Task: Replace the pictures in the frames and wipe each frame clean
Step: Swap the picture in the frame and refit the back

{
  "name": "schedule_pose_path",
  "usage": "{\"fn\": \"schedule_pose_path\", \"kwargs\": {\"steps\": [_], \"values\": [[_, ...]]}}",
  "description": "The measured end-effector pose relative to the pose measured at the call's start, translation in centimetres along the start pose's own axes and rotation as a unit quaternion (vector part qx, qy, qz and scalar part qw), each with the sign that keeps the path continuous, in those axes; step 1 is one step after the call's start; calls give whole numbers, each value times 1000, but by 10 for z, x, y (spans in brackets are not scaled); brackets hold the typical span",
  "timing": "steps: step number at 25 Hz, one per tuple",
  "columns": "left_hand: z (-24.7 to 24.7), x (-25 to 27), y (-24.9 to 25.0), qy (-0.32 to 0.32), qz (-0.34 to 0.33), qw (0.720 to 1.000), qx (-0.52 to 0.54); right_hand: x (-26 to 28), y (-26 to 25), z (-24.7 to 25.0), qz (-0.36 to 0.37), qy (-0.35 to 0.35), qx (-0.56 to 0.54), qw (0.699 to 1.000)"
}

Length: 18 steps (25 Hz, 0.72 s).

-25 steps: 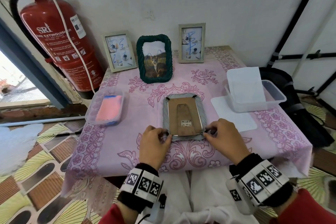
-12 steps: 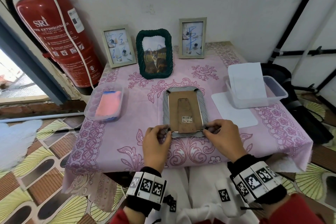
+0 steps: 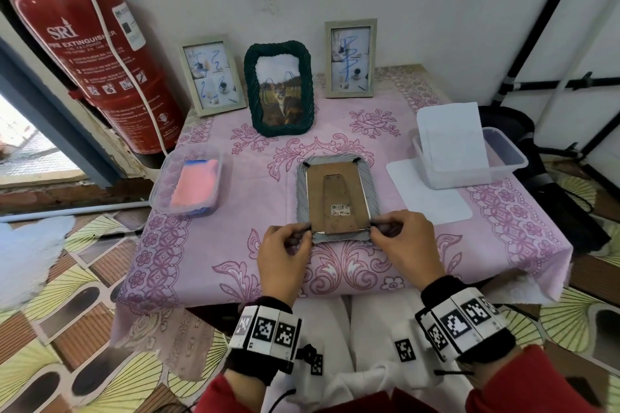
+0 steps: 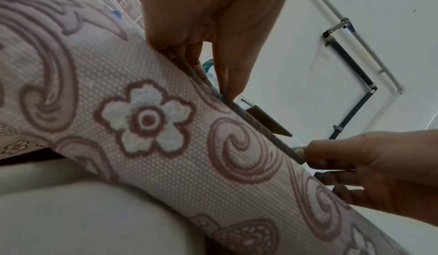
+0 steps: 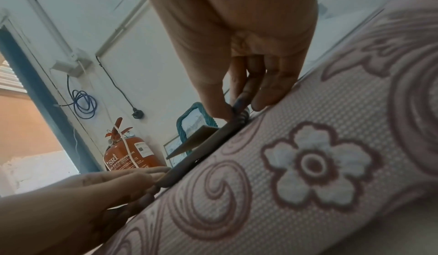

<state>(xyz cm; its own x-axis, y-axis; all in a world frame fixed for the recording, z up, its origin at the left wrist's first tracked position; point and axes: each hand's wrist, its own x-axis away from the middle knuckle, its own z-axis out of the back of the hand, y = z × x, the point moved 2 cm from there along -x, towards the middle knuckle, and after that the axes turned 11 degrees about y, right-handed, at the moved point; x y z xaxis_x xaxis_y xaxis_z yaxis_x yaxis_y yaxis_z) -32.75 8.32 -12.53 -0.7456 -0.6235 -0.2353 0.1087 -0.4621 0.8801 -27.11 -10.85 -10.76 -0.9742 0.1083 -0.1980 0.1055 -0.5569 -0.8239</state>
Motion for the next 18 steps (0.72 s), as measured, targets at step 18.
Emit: {"fn": "schedule_pose_path", "kwargs": {"steps": [18], "values": [[0,-1,-8,-11,35,998,58,-5,11,0,41,6,-7,999]]}}
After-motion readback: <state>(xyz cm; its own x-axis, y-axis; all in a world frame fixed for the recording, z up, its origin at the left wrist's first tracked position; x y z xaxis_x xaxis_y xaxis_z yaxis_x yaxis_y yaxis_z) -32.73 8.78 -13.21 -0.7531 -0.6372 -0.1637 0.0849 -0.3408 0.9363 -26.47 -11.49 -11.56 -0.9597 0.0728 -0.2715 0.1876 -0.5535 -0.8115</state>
